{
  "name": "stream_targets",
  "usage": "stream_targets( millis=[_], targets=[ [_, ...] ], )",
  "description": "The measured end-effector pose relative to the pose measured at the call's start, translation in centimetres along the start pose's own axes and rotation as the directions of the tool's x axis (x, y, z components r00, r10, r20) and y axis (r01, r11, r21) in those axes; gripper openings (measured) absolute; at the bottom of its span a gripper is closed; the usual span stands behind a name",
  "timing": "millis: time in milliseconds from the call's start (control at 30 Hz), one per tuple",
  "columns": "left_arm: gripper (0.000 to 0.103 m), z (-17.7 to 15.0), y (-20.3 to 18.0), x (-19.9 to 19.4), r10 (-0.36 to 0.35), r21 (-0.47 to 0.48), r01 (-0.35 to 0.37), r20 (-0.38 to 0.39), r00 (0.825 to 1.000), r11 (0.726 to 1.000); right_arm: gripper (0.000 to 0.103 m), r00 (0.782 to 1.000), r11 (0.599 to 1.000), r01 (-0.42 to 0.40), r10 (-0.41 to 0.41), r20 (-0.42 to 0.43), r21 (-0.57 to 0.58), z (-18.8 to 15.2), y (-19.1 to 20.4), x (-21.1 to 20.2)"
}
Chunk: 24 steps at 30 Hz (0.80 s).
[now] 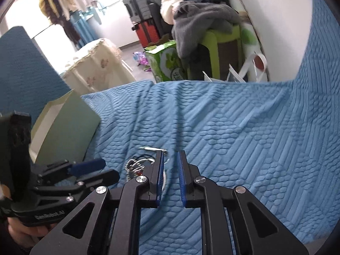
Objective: Organize jewelry
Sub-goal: 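Move both tools back to the red-beaded chain necklace on the cushion, then grasp the red-beaded chain necklace with the right tool while the left tool grasps its chain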
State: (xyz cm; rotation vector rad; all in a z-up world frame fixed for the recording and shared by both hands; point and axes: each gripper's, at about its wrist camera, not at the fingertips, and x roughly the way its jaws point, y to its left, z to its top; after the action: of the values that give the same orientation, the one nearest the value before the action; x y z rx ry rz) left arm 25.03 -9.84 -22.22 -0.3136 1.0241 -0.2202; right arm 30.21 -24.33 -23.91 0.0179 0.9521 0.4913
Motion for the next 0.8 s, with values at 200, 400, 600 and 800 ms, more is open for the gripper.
stream_targets(
  millis=[200, 400, 600, 800],
  targets=[
    [0.045, 0.0, -1.1, 1.3, 0.035, 0.07, -0.034, -0.006, 0.999, 0.997, 0.011, 0.999, 1.0, -0.011, 0.011, -0.047, -0.006, -0.4, 0.1, 1.7],
    [0.045, -0.9, -1.4, 2.4, 0.072, 0.096, -0.069, -0.03, 0.997, 0.993, 0.011, 0.999, 0.999, -0.017, 0.018, -0.041, 0.028, -0.4, -0.7, 1.7],
    [0.042, -1.1, -0.7, 2.5, 0.082, 0.089, -0.079, -0.029, 0.996, 0.993, 0.011, 0.998, 1.0, -0.02, 0.021, -0.06, 0.013, -0.6, -0.3, 2.2],
    [0.006, -0.9, -0.7, 2.3, 0.105, 0.157, -0.1, -0.028, 0.994, 0.983, 0.011, 0.993, 0.997, -0.077, 0.075, -0.086, -0.018, -0.5, 0.7, 3.2]
  ],
)
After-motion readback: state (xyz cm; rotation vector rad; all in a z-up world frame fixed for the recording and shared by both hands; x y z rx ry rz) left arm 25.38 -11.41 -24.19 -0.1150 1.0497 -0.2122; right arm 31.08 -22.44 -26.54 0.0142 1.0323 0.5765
